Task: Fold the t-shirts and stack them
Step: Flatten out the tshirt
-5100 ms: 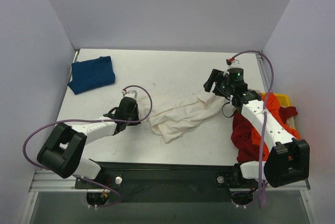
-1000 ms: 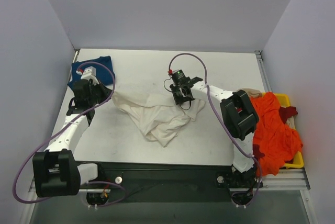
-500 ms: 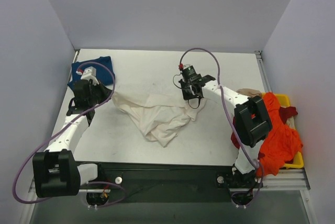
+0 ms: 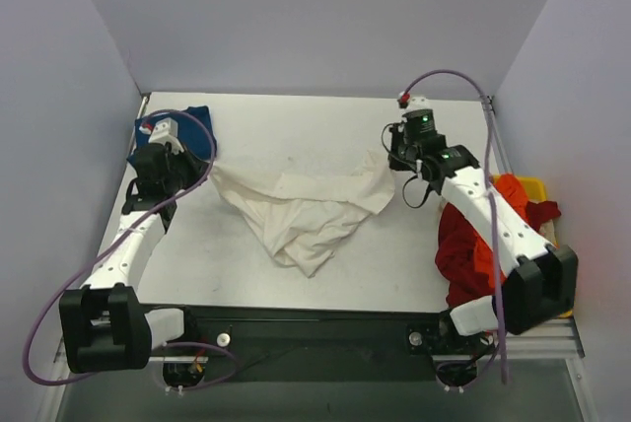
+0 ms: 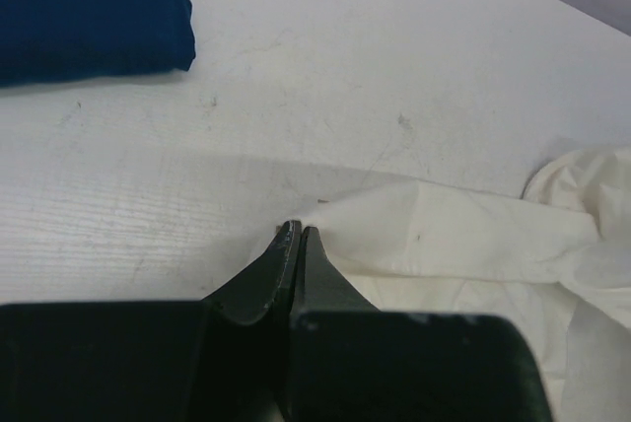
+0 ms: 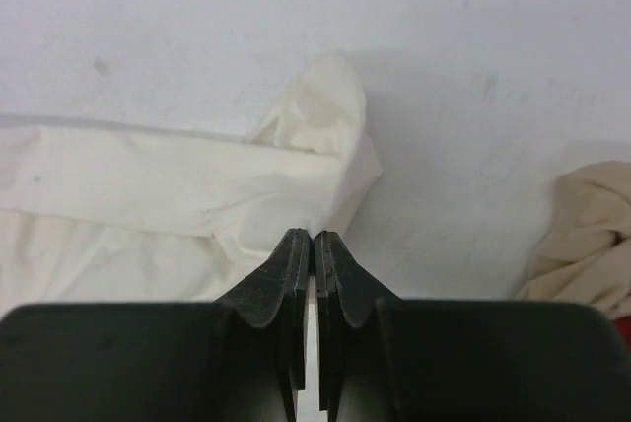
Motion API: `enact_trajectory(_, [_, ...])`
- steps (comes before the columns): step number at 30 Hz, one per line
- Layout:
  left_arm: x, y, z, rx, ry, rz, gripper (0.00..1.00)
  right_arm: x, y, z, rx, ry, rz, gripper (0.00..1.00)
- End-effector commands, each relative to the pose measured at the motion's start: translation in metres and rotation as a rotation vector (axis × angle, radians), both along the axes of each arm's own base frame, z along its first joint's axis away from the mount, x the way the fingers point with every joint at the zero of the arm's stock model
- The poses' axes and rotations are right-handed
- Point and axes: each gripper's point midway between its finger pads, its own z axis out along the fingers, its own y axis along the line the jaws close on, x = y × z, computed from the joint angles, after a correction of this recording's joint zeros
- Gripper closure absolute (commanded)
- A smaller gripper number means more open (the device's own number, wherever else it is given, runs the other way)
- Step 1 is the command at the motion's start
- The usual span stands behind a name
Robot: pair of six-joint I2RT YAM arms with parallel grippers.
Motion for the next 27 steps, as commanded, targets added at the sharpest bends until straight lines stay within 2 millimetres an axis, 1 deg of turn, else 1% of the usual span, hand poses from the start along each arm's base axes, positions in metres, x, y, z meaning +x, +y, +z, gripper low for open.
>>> enact_trajectory(1, [0.014, 0.004, 0.086, 0.011, -0.198, 0.009, 1.00, -0.014, -0.022, 0.103, 0.058, -0.258, -0.061, 1.00])
enact_trajectory(2, [0.013, 0.005, 0.104, 0.016, -0.241, 0.013, 1.00, -0.020, -0.027, 0.119, 0.061, -0.300, -0.069, 1.00])
enact_trajectory(3, [0.010, 0.005, 0.119, 0.022, -0.249, 0.014, 1.00, -0.032, -0.033, 0.152, 0.090, -0.383, -0.073, 1.00])
enact_trajectory(4, [0.008, 0.007, 0.132, 0.027, -0.275, 0.022, 1.00, -0.039, -0.035, 0.169, 0.102, -0.426, -0.070, 1.00])
enact_trajectory(5, [0.002, 0.008, 0.153, 0.030, -0.320, 0.029, 1.00, -0.047, -0.039, 0.184, 0.107, -0.464, -0.066, 1.00])
enact_trajectory(6, [-0.003, 0.008, 0.176, 0.031, -0.360, 0.031, 1.00, -0.063, -0.045, 0.210, 0.131, -0.535, -0.063, 1.00])
enact_trajectory(7, [-0.008, 0.009, 0.191, 0.033, -0.392, 0.044, 1.00, -0.072, -0.049, 0.230, 0.148, -0.585, -0.061, 1.00])
enact_trajectory(8, [-0.019, 0.010, 0.211, 0.034, -0.440, 0.054, 1.00, -0.082, -0.053, 0.245, 0.159, -0.624, -0.059, 1.00])
enact_trajectory(9, [-0.027, 0.011, 0.232, 0.030, -0.483, 0.061, 1.00, -0.099, -0.057, 0.265, 0.176, -0.682, -0.044, 1.00])
enact_trajectory(10, [-0.041, 0.012, 0.252, 0.029, -0.538, 0.074, 1.00, -0.112, -0.061, 0.287, 0.196, -0.736, -0.035, 1.00])
enact_trajectory(11, [-0.048, 0.013, 0.265, 0.030, -0.568, 0.082, 1.00, -0.123, -0.063, 0.299, 0.210, -0.766, -0.024, 1.00])
enact_trajectory(12, [-0.057, 0.013, 0.276, 0.031, -0.591, 0.087, 1.00, -0.140, -0.067, 0.314, 0.224, -0.818, -0.005, 1.00])
enact_trajectory(13, [-0.072, 0.015, 0.302, 0.036, -0.651, 0.101, 1.00, -0.156, -0.066, 0.336, 0.252, -0.872, 0.037, 1.00])
enact_trajectory(14, [-0.082, 0.015, 0.316, 0.041, -0.681, 0.102, 1.00, -0.167, -0.066, 0.348, 0.266, -0.907, 0.061, 1.00])
enact_trajectory(15, [-0.090, 0.015, 0.324, 0.052, -0.694, 0.103, 1.00, -0.179, -0.070, 0.361, 0.268, -0.947, 0.073, 1.00])
enact_trajectory(16, [-0.108, 0.015, 0.349, 0.056, -0.755, 0.107, 1.00, -0.196, -0.067, 0.380, 0.289, -0.994, 0.125, 1.00])
enact_trajectory(17, [-0.115, 0.016, 0.355, 0.063, -0.763, 0.114, 1.00, -0.204, -0.068, 0.391, 0.292, -1.021, 0.138, 1.00])
enact_trajectory(19, [-0.131, 0.017, 0.373, 0.076, -0.805, 0.124, 1.00, -0.213, -0.069, 0.405, 0.285, -1.054, 0.163, 1.00])
enact_trajectory(20, [-0.141, 0.017, 0.387, 0.080, -0.838, 0.125, 1.00, -0.225, -0.072, 0.421, 0.292, -1.095, 0.173, 1.00])
enact_trajectory(22, [-0.150, 0.017, 0.398, 0.085, -0.868, 0.124, 1.00, -0.226, -0.073, 0.432, 0.279, -1.119, 0.180, 1.00])
enact_trajectory(23, [-0.154, 0.016, 0.406, 0.086, -0.890, 0.121, 1.00, -0.231, -0.078, 0.442, 0.275, -1.147, 0.162, 1.00])
enact_trajectory(24, [-0.153, 0.014, 0.407, 0.086, -0.895, 0.112, 1.00, -0.222, -0.078, 0.445, 0.263, -1.141, 0.148, 1.00])
enact_trajectory(26, [-0.140, 0.012, 0.408, 0.079, -0.894, 0.098, 1.00, -0.209, -0.084, 0.448, 0.228, -1.138, 0.094, 1.00])
enact_trajectory(27, [-0.132, 0.010, 0.404, 0.071, -0.881, 0.083, 1.00, -0.191, -0.083, 0.446, 0.205, -1.113, 0.066, 1.00])
